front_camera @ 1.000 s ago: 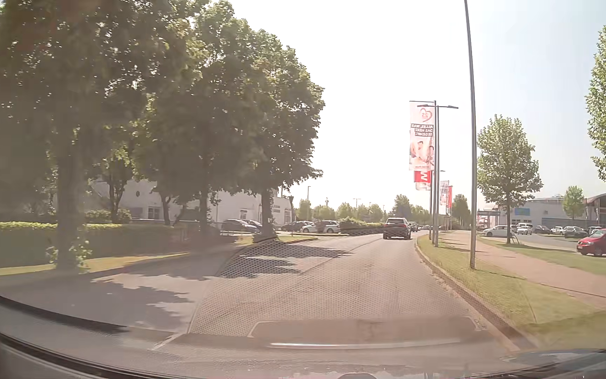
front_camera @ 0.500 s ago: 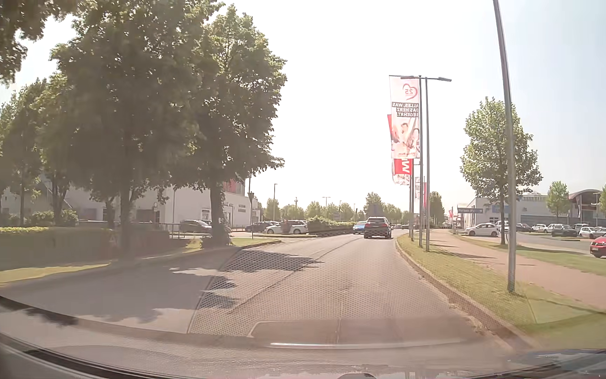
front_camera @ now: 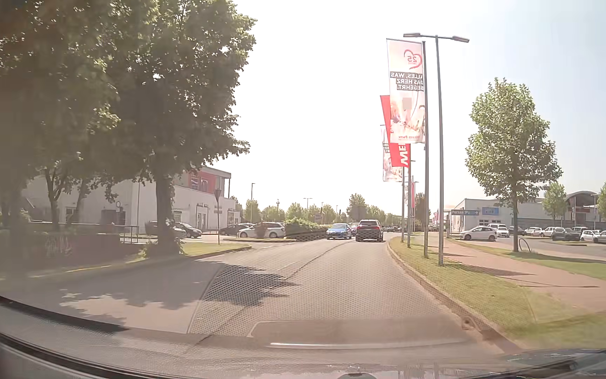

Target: Follow the waypoints while adhering to traffic rules and regulations

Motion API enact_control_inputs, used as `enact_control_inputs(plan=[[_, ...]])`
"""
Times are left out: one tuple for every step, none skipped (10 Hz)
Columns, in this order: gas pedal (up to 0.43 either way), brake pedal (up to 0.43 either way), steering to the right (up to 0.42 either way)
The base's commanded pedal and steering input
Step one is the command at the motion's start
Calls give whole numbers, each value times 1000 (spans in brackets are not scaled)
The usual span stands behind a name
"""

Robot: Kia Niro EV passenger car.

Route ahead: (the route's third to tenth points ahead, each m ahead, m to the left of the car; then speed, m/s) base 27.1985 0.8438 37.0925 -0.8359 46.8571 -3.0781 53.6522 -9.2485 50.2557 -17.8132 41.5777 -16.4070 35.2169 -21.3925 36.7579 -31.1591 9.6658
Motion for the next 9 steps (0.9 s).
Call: enact_control_inputs(plan=[[240,0,42],[240,0,40],[228,0,36],[228,0,32],[220,0,30],[197,0,29],[189,0,28],[177,0,28],[169,0,26]])
